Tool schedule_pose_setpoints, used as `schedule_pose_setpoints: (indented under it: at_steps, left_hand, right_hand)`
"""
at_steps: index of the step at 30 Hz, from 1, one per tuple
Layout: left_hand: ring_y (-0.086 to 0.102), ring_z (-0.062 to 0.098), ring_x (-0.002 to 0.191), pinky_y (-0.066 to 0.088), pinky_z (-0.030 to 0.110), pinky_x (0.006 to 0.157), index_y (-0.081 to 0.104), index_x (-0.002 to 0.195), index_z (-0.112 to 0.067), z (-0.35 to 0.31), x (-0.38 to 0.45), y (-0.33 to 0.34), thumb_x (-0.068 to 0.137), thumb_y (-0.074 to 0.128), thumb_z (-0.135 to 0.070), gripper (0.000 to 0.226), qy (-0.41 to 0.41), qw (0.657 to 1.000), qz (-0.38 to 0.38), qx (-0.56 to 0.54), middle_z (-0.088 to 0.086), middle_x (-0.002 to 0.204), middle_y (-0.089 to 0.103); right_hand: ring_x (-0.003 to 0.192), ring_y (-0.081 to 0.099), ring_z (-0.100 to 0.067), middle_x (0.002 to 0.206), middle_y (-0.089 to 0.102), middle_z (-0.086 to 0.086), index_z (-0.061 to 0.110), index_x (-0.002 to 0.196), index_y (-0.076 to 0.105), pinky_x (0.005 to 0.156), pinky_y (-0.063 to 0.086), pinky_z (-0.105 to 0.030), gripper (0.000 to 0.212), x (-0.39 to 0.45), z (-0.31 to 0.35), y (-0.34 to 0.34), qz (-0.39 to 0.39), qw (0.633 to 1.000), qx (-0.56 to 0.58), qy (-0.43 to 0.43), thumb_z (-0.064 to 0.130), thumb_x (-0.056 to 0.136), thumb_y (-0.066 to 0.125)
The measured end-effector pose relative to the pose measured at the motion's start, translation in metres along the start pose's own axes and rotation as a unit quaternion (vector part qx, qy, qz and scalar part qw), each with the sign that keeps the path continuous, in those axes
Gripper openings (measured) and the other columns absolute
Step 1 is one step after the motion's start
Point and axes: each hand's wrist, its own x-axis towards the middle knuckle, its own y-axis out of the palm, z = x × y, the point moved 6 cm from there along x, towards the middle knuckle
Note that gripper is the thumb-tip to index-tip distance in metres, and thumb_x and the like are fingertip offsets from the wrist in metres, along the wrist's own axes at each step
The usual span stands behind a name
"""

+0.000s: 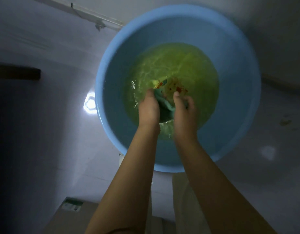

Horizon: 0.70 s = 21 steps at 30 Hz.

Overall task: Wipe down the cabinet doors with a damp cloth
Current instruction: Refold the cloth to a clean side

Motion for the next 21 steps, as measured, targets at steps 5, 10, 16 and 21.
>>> schedule_pose_setpoints:
  at_steps: [5,10,16,21]
  left_hand:
    - [0.061,0.014,0.065,0.047,0.027,0.063,0.062,0.07,-0.02,-0.005,-0.014,0.015,0.098,0.041,-0.045,0.043,0.038,0.999,0.014,-0.013,-0.003,0.066,0.063]
    - [0.049,0.021,0.119,0.035,0.043,0.106,0.064,0.11,-0.022,-0.018,-0.01,0.022,0.101,0.039,-0.032,0.029,0.172,0.981,-0.025,0.088,0.01,0.129,0.049]
    - [0.038,0.006,0.133,0.028,0.013,0.108,0.043,0.143,-0.026,-0.022,-0.014,0.032,0.105,0.028,-0.027,0.04,0.261,0.953,0.078,0.13,-0.004,0.148,0.042]
    - [0.06,0.002,0.1,0.043,0.012,0.086,0.07,0.111,-0.019,-0.02,-0.016,0.033,0.104,0.029,-0.031,0.043,0.229,0.961,0.103,0.116,-0.005,0.11,0.069]
  right_hand:
    - [0.095,0.067,-0.018,0.101,0.07,-0.003,0.021,0.099,0.067,0.084,0.052,-0.038,0.045,0.007,-0.018,0.029,0.087,0.982,0.129,0.108,0.06,0.077,0.058]
    - [0.101,0.068,-0.02,0.104,0.072,-0.004,0.022,0.103,0.071,0.094,0.05,-0.05,0.05,0.009,-0.019,0.033,0.113,0.979,0.145,0.09,0.061,0.078,0.052]
    - [0.098,0.068,-0.021,0.099,0.072,-0.006,0.015,0.098,0.069,0.094,0.05,-0.05,0.04,0.013,-0.006,0.025,0.064,0.989,0.133,0.019,0.049,0.084,0.052]
    - [0.086,0.068,-0.007,0.088,0.072,0.003,0.014,0.099,0.068,0.079,0.051,-0.026,0.028,0.016,-0.001,0.017,0.022,0.996,0.09,-0.01,0.035,0.098,0.05]
